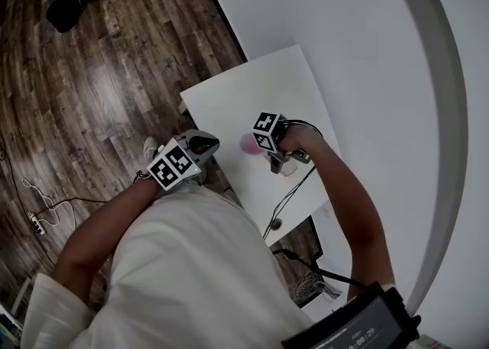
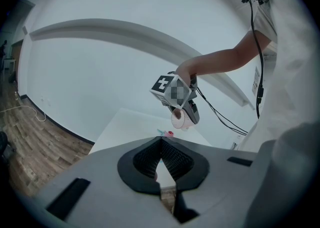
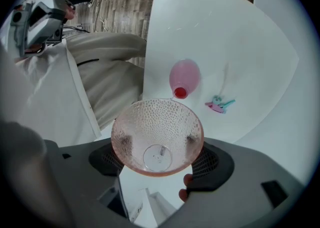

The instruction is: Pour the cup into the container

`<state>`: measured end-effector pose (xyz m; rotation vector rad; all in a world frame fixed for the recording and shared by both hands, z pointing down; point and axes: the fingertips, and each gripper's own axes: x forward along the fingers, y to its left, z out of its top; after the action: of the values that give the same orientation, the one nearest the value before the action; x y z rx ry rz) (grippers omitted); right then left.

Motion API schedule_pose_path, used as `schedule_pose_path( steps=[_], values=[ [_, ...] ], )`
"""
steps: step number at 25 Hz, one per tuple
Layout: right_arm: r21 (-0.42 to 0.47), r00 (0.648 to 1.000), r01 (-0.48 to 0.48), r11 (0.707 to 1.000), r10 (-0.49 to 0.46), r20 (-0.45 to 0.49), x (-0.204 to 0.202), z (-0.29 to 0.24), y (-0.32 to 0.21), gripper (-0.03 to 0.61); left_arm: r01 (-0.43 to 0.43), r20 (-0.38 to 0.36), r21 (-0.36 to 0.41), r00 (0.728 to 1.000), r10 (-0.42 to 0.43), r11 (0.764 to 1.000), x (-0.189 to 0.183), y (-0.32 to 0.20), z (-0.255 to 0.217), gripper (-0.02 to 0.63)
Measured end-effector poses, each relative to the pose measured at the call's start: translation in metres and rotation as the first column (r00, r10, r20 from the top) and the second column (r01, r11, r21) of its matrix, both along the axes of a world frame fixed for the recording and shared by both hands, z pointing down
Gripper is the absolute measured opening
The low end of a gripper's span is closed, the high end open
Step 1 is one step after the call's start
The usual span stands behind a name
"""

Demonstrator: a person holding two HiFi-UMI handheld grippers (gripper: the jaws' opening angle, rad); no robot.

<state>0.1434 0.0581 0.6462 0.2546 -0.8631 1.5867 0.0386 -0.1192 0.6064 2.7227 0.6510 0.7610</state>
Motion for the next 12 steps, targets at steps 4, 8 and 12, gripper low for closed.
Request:
schedule_pose_path(
  steps=[4, 8, 12],
  values=[
    [-0.024, 0.998, 0.07, 0.997, -0.07, -0.004, 0.008, -0.011, -0.003, 0.365, -0.001, 0.004, 0.012, 1.0, 0.001, 1.0, 0.007, -0.001, -0.016, 0.011],
    [-0.022, 0.996, 0.093, 0.995, -0.093, -0.006, 0.009, -0.005, 0.012, 0.365, -0.011, 0.017, 0.026, 1.0, 0.01, 1.0, 0.007, 0.014, -0.01, 0.011],
    [0.016, 0.997, 0.079, 0.997, -0.079, 0.011, 0.008, -0.003, 0.015, 0.365, 0.015, 0.033, 0.037, 0.999, -0.016, 0.999, 0.005, 0.014, -0.016, 0.011]
  ],
)
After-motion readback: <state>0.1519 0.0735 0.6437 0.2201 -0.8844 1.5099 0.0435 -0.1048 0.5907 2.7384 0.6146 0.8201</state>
